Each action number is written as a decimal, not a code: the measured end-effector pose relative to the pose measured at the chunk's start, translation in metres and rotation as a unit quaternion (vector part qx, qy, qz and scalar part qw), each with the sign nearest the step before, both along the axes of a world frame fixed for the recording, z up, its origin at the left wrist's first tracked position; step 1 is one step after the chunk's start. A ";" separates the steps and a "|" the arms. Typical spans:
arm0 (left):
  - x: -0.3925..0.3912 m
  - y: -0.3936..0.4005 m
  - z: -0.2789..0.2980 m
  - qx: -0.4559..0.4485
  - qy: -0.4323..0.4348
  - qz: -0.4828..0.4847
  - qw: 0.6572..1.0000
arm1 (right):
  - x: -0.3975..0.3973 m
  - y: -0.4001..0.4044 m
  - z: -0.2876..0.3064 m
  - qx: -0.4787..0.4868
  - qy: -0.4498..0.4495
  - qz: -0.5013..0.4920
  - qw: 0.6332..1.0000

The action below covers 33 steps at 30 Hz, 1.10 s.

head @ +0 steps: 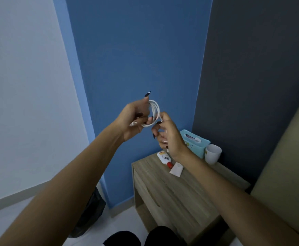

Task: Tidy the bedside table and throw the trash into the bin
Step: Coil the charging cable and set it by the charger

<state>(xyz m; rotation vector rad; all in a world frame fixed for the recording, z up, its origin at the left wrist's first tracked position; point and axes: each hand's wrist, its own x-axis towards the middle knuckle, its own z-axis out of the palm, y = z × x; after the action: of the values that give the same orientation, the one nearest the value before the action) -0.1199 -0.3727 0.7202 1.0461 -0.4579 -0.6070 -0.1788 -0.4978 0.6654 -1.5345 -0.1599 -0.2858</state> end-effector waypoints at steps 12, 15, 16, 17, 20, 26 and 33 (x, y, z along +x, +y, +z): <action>0.003 -0.010 -0.014 0.232 -0.316 0.269 0.880 | 0.006 0.001 -0.001 -0.094 -0.050 -0.131 0.986; 0.002 -0.007 -0.016 0.254 -0.390 0.304 0.831 | 0.005 0.001 -0.002 -0.105 -0.039 -0.115 0.987; 0.002 -0.007 -0.015 0.261 -0.409 0.311 0.817 | 0.004 0.001 -0.001 -0.102 -0.031 -0.106 0.989; 0.001 -0.007 -0.015 0.266 -0.422 0.318 0.806 | 0.003 0.002 -0.001 -0.097 -0.024 -0.097 0.990; 0.003 -0.008 -0.016 0.279 -0.445 0.334 0.782 | 0.000 0.004 0.001 -0.107 -0.015 -0.084 0.991; 0.009 0.007 -0.013 0.349 -0.507 0.279 0.737 | 0.010 -0.012 0.002 -0.206 0.016 -0.108 0.973; 0.011 0.016 0.010 0.357 -0.376 0.106 0.849 | 0.014 -0.026 0.004 -0.264 0.005 -0.133 0.955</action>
<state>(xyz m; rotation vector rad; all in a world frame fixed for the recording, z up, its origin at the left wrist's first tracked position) -0.1089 -0.3572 0.7301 2.0424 -0.8115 -0.1200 -0.1647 -0.5238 0.6691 -2.0938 -0.0187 -0.4748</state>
